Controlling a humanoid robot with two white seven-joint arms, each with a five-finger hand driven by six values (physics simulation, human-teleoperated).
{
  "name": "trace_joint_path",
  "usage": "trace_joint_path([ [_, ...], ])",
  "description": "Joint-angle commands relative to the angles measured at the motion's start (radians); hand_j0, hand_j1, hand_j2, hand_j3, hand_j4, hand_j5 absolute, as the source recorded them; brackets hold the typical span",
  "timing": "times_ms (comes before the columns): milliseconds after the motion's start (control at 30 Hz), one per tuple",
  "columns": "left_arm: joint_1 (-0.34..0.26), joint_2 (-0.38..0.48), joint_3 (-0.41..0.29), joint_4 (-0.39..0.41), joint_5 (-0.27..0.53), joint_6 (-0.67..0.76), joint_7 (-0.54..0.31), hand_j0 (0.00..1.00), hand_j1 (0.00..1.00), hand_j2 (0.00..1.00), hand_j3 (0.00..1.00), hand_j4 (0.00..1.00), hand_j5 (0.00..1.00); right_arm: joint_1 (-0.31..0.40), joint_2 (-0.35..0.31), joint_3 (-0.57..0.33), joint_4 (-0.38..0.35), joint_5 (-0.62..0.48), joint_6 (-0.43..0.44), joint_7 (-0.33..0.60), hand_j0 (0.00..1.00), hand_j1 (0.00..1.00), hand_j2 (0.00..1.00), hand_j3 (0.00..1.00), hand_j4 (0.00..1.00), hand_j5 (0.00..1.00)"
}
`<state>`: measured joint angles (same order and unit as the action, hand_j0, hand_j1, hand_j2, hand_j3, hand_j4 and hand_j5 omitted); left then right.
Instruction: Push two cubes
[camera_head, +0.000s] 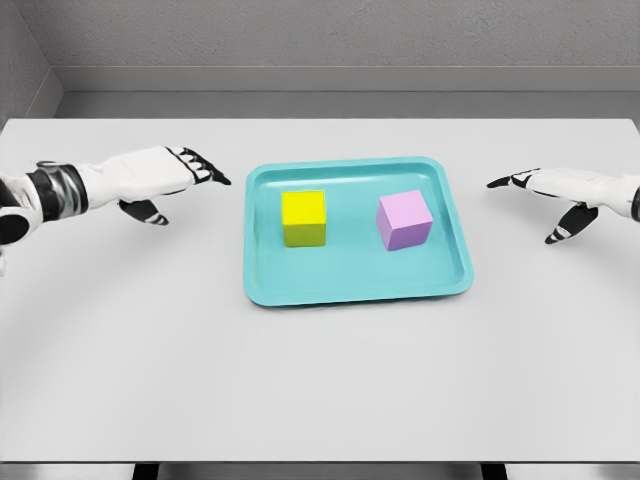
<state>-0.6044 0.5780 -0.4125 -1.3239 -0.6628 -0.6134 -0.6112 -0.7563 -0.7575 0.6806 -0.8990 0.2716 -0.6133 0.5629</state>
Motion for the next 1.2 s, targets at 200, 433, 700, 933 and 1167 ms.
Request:
trace_joint_path([
  [200,-0.017,-0.099,-0.057,0.097,-0.026,0.003,0.000,0.80,0.80,0.80,0.80,0.80,0.80,-0.035,0.000,0.020,0.028,-0.011,0.002,-0.006,1.00,1.00,1.00,1.00,1.00,1.00],
  [433,-0.048,-0.136,-0.074,0.144,-0.034,0.003,0.000,0.79,0.79,0.79,0.79,0.79,0.79,-0.071,0.032,0.063,0.025,-0.005,0.002,0.000,0.65,0.65,0.65,0.65,0.65,0.65],
  [700,-0.051,-0.133,-0.074,0.132,-0.024,0.003,0.000,0.79,0.79,0.79,0.79,0.79,0.79,-0.107,0.033,0.138,-0.066,-0.003,0.002,0.048,0.12,0.12,0.12,0.12,0.12,0.12],
  [933,-0.051,-0.121,-0.071,0.104,-0.023,0.003,0.000,0.79,0.79,0.79,0.79,0.79,0.79,-0.155,0.086,0.223,-0.074,-0.003,0.002,0.048,0.10,0.10,0.10,0.10,0.10,0.10],
  [1167,-0.049,-0.119,-0.072,0.057,-0.003,0.003,0.000,0.79,0.79,0.79,0.79,0.79,0.79,-0.202,0.106,0.297,-0.077,-0.002,0.002,0.048,0.10,0.10,0.10,0.10,0.10,0.10],
])
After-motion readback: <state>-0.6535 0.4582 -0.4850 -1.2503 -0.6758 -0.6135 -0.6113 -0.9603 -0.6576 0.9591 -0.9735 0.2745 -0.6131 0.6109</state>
